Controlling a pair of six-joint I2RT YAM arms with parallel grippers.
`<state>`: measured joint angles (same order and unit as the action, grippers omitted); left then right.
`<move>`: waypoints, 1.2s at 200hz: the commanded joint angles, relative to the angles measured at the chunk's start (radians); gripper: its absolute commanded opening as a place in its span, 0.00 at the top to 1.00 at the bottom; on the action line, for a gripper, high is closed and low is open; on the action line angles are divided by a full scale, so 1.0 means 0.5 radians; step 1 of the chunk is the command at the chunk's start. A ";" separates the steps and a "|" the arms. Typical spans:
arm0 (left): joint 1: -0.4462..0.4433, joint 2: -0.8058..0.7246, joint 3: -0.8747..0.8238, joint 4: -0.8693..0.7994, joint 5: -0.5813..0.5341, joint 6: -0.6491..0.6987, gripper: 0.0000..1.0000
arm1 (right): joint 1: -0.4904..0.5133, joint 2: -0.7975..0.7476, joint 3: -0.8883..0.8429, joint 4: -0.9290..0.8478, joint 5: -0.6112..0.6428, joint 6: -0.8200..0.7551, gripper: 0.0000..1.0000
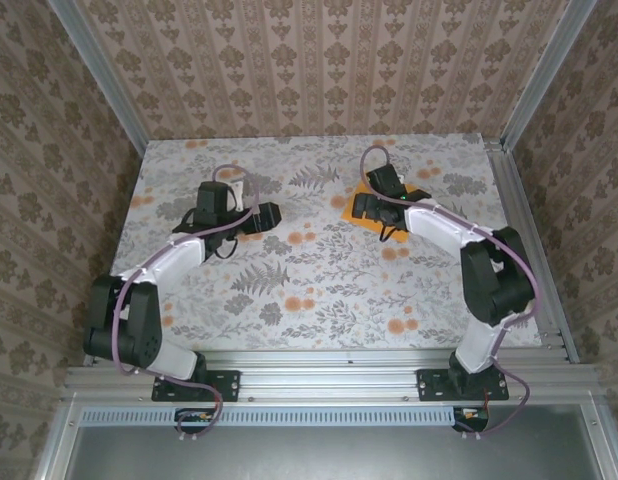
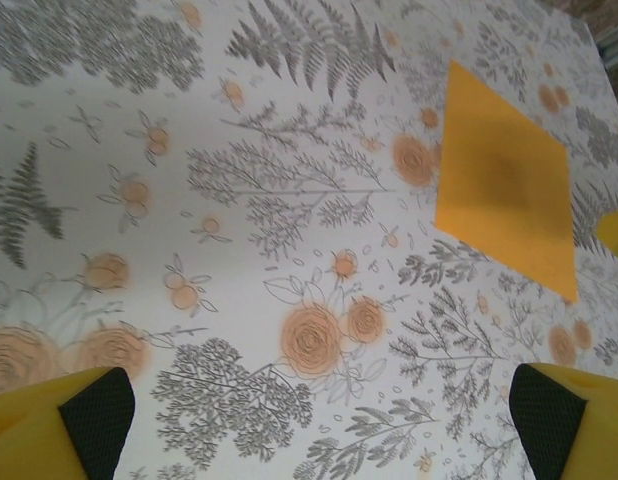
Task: Fold a paper plane with a square sheet of paper (pick it up from the middle)
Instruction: Move the square sheet of paper to the center of the table.
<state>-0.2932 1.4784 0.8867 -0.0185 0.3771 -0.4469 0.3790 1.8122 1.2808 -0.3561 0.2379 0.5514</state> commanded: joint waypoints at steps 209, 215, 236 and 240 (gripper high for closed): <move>-0.046 0.024 0.053 -0.192 0.146 0.024 0.00 | -0.025 0.727 0.540 -0.470 -0.054 0.097 0.00; -0.046 0.019 0.051 -0.196 0.148 0.029 0.00 | -0.017 0.731 0.538 -0.476 -0.060 0.095 0.00; -0.046 0.000 0.047 -0.222 0.151 0.050 0.00 | 0.030 0.723 0.525 -0.501 -0.038 0.069 0.00; -0.046 -0.006 0.050 -0.229 0.147 0.058 0.00 | 0.041 0.726 0.528 -0.510 -0.030 0.062 0.00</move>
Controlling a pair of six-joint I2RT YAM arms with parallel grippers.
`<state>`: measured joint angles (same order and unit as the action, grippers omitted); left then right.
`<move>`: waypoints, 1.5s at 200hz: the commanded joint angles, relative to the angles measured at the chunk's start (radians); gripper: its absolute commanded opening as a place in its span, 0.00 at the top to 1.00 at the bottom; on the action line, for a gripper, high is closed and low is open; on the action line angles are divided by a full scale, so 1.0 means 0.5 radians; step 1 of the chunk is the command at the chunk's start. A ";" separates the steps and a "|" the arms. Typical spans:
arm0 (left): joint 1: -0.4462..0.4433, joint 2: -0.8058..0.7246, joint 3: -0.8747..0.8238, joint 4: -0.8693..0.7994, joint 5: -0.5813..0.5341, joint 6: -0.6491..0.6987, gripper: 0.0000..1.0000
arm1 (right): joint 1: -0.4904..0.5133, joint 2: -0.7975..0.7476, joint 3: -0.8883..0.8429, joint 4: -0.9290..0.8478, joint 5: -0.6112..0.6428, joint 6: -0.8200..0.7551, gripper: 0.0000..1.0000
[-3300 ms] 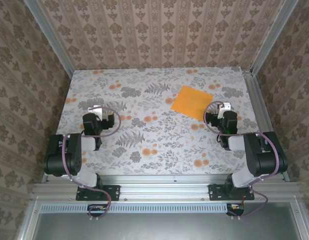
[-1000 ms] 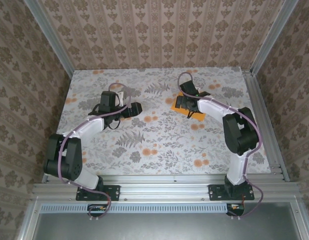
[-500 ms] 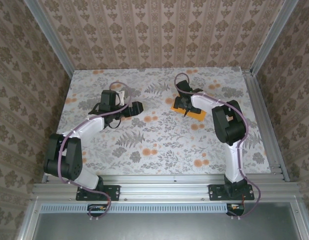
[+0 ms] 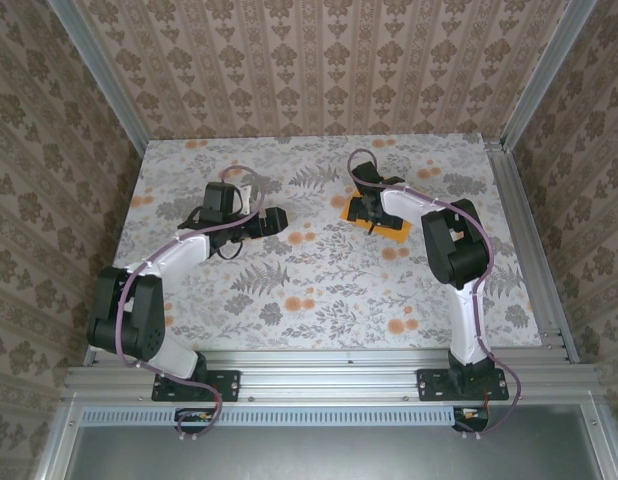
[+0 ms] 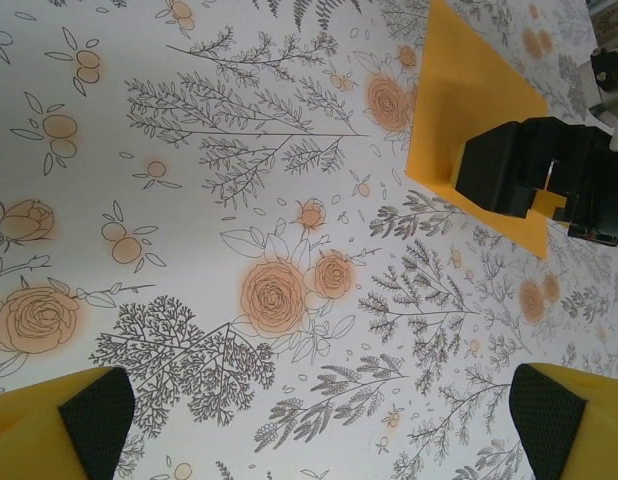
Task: Fold a paper plane with a square sheet of paper (pick it up from the middle)
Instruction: Move the square sheet of paper to the center of the table.
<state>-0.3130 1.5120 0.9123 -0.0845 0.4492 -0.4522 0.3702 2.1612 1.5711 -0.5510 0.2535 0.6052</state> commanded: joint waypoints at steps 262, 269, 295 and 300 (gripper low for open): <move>0.019 -0.548 -0.271 -0.393 -0.210 0.098 0.00 | 0.773 -0.824 -0.605 -0.190 -0.082 -0.055 0.00; 0.020 -0.549 -0.278 -0.393 -0.203 0.091 0.00 | 0.762 -0.837 -0.594 -0.168 -0.107 -0.005 0.00; 0.025 -0.537 -0.310 -0.361 -0.176 0.073 0.00 | 0.751 -0.716 -0.467 -0.205 -0.073 0.065 0.00; 0.025 -0.536 -0.316 -0.356 -0.172 0.068 0.00 | 0.750 -0.672 -0.434 -0.230 -0.069 0.057 0.00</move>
<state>-0.3069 1.2591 0.7776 -0.2577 0.3443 -0.3973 0.7532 1.7653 1.2865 -0.6102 0.1772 0.5724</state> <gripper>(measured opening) 0.994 0.999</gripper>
